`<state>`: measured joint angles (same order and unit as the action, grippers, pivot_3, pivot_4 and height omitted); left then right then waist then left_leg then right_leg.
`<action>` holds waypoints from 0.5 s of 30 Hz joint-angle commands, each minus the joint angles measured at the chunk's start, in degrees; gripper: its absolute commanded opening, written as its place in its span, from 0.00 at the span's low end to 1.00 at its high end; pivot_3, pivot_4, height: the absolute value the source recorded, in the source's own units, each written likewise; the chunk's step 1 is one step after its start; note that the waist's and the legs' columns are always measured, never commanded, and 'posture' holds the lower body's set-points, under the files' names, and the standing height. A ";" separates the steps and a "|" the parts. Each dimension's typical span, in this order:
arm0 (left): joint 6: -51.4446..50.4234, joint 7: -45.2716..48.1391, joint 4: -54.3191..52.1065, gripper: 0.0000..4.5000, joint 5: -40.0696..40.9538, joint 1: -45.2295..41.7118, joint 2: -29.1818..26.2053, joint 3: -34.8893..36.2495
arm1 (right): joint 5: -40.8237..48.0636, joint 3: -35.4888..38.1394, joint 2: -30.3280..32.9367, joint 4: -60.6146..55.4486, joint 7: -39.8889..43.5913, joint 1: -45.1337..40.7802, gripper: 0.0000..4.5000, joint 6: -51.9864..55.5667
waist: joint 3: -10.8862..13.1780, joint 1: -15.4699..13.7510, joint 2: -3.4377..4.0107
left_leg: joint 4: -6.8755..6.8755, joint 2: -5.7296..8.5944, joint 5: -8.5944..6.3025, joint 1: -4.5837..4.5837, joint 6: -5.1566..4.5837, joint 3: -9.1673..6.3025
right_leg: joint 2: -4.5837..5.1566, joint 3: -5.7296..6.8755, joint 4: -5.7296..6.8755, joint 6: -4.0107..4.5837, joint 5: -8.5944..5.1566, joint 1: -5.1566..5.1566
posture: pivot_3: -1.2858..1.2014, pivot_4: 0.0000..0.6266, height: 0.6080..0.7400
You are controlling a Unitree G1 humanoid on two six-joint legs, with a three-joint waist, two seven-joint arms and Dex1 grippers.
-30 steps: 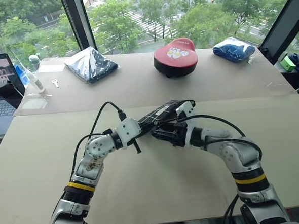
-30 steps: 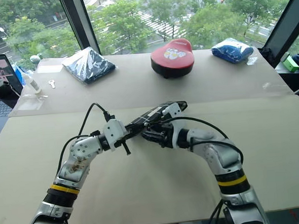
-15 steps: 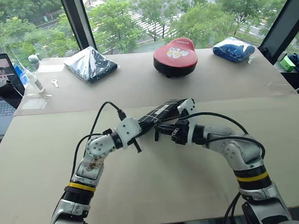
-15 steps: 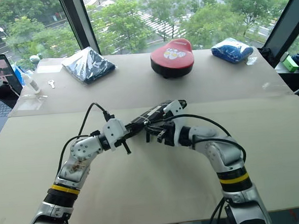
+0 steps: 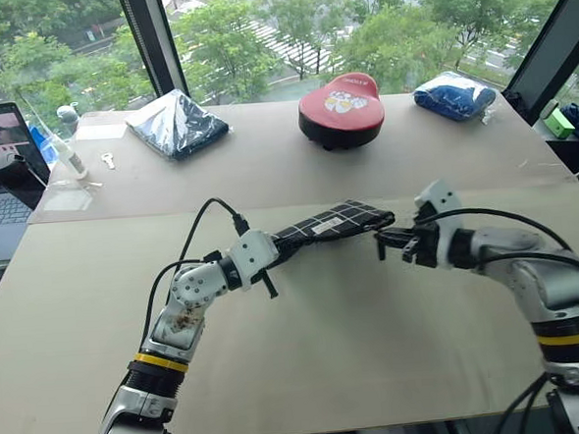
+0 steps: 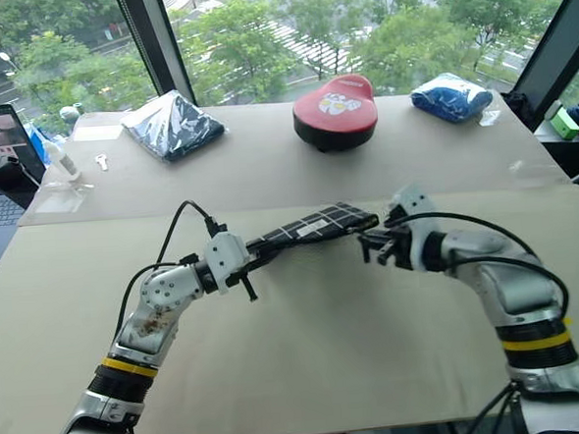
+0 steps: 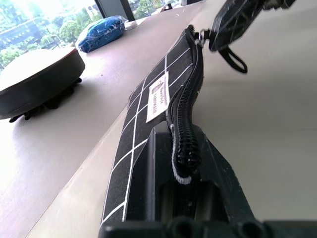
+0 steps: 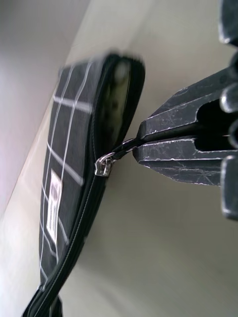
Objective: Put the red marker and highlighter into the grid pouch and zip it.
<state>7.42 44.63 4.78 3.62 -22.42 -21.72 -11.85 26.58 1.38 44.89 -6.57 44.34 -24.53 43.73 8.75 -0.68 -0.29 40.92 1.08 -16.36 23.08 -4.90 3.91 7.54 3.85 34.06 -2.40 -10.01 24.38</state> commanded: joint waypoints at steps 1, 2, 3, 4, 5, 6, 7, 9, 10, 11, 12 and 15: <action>0.66 -0.28 -1.02 0.00 0.41 -0.08 -0.28 0.97 | -2.63 2.06 2.79 1.90 1.73 -0.40 0.01 -4.16 | 0.00 0.11 0.00 | 0.00 -0.01 0.00 0.00 -0.01 0.01 | 0.00 -0.01 -0.01 0.00 0.00 -0.01 | 0.52 0.24 1.00; 0.71 -0.27 -0.96 0.00 0.42 -0.10 -0.27 0.95 | -3.23 2.00 3.01 2.85 1.59 -0.60 0.01 -4.50 | 0.00 0.08 -0.01 | 0.01 0.00 -0.01 -0.01 -0.02 0.02 | 0.00 -0.02 -0.01 0.00 0.00 -0.01 | 0.52 0.24 1.00; 0.76 -0.26 -0.89 0.00 0.41 -0.11 -0.24 0.92 | -3.72 1.95 3.04 3.75 1.37 -0.85 0.01 -4.71 | 0.01 0.02 -0.01 | 0.02 0.00 -0.02 0.00 -0.04 0.02 | 0.00 -0.02 -0.02 0.00 0.00 -0.01 | 0.52 0.24 1.00; 0.78 -0.26 -0.85 0.00 0.43 -0.11 -0.19 0.89 | -4.13 2.01 2.65 4.61 0.92 -1.25 0.01 -4.88 | 0.01 0.02 -0.01 | 0.03 0.00 -0.03 -0.01 -0.06 0.01 | 0.00 -0.02 -0.02 0.00 0.00 -0.02 | 0.52 0.24 1.00; 0.80 -0.26 -0.83 0.00 0.43 -0.11 -0.15 0.86 | -4.50 2.01 2.22 5.32 0.49 -1.61 0.01 -5.01 | 0.01 0.02 -0.01 | 0.03 0.00 -0.03 0.00 -0.06 0.02 | 0.01 -0.03 -0.02 0.00 0.00 -0.02 | 0.52 0.24 1.00; 0.81 -0.25 -0.82 0.00 0.44 -0.10 -0.12 0.82 | -4.84 2.01 1.86 5.80 0.19 -1.82 0.01 -5.34 | 0.01 0.02 -0.01 | 0.04 0.01 -0.03 0.00 -0.06 0.01 | 0.01 -0.04 -0.02 0.00 0.00 -0.01 | 0.52 0.24 1.00; 0.86 -0.20 -0.80 0.00 0.48 -0.06 -0.11 0.81 | -4.67 2.22 1.26 6.02 -0.05 -1.91 0.01 -5.37 | 0.01 0.01 -0.01 | 0.04 0.00 -0.03 0.00 -0.06 0.01 | 0.01 -0.04 -0.02 0.00 0.00 -0.02 | 0.52 0.24 1.00; 0.97 -0.11 -0.72 0.00 0.52 -0.05 -0.11 0.77 | -2.71 3.24 -0.14 5.58 0.14 -2.00 0.08 -4.11 | 0.01 0.01 -0.01 | 0.03 0.00 -0.03 0.00 -0.06 0.01 | 0.01 -0.05 -0.02 0.00 0.00 -0.01 | 0.52 0.24 1.00; 1.04 -0.06 -0.68 0.00 0.53 -0.08 -0.11 0.75 | -1.37 3.73 -0.60 4.82 0.73 -1.88 0.16 -3.15 | 0.01 0.00 -0.01 | 0.03 0.00 -0.03 0.00 -0.05 0.01 | 0.01 -0.05 -0.01 0.00 0.00 0.00 | 0.52 0.24 1.00; 1.23 0.10 -0.58 0.00 0.78 -0.18 0.04 0.74 | 0.72 4.14 -0.72 2.46 1.78 -1.20 0.23 -1.31 | 0.01 -0.05 -0.01 | 0.03 -0.01 -0.03 0.01 -0.05 0.01 | 0.01 -0.04 -0.02 0.00 0.00 0.00 | 0.52 0.24 1.00; 1.51 0.39 -0.57 0.00 1.12 -0.22 0.16 0.73 | 3.49 5.02 -0.77 0.48 2.81 -0.67 0.31 1.52 | 0.01 -0.08 -0.01 | 0.03 0.00 -0.03 0.01 -0.05 0.01 | 0.01 -0.04 -0.01 0.00 0.00 0.00 | 0.52 0.24 1.00; 2.50 1.36 -0.55 0.00 1.77 -0.33 0.39 0.41 | 14.94 9.73 0.42 -3.78 7.66 1.07 0.48 11.43 | 0.01 -0.24 -0.01 | 0.03 -0.02 -0.04 0.05 -0.06 -0.02 | 0.04 -0.03 -0.01 0.00 0.01 -0.01 | 0.52 0.24 1.00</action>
<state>7.87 45.48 5.40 4.41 -22.39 -21.63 -11.85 34.86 6.72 43.99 -6.61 49.08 -23.70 50.30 8.76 -0.91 -0.31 40.95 1.04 -16.41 23.14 -4.99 3.86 7.58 3.83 34.04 -2.40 -10.01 24.37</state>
